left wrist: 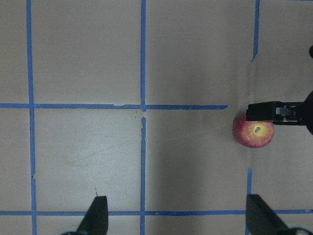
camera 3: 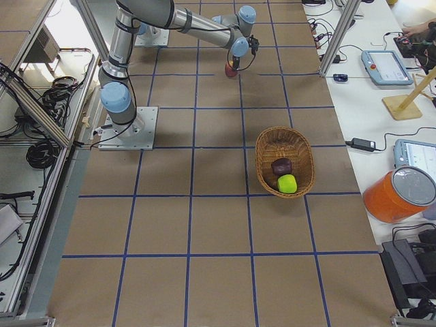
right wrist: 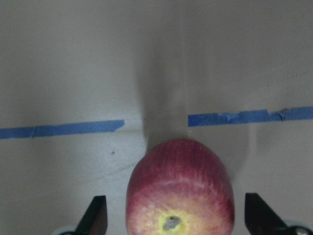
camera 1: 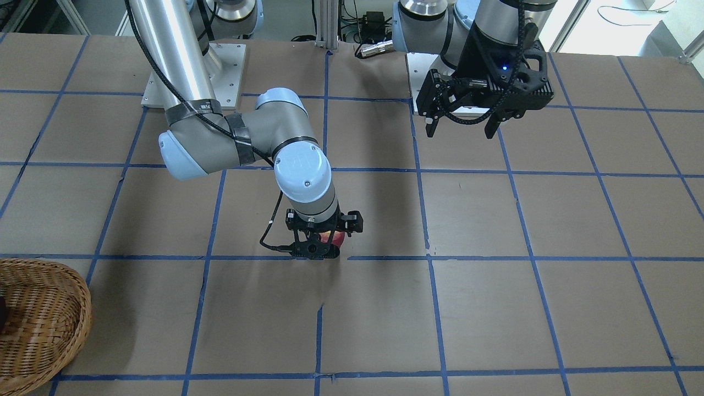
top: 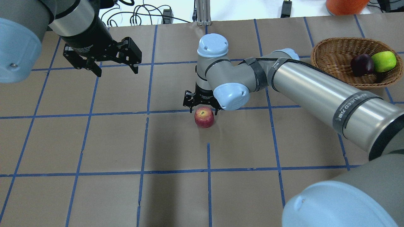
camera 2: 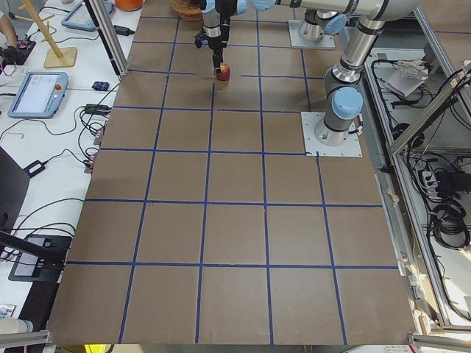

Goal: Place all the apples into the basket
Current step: 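Lower the right gripper onto the red apple and grasp it, then carry the red apple into the basket with the right gripper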

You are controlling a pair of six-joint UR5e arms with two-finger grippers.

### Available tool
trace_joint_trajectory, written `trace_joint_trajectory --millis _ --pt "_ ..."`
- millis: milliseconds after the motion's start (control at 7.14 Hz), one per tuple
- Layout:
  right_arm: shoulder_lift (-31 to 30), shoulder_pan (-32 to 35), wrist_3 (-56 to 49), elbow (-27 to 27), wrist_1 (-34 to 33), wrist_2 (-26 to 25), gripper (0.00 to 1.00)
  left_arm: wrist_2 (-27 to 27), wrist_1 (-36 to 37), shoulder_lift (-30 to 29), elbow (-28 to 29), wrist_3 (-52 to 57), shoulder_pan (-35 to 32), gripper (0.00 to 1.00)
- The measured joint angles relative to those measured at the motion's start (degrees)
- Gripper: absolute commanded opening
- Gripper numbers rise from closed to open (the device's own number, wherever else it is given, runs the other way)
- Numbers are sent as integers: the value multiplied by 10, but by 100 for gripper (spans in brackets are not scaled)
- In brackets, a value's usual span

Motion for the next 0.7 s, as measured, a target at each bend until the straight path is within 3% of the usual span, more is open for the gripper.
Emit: trace_joint_trajectory --millis 140,280,420,701 --pt "2 2 3 14 -4 0 95 0 0 0 0 0 0 100" --pt "3 2 4 22 -7 0 32 0 0 0 0 -1 0 100" --pt "3 3 -2 21 -15 -1 0 0 0 0 0 -1 0 100" --pt "-2 -4 -35 9 -60 -17 0 0 0 0 0 -1 0 100"
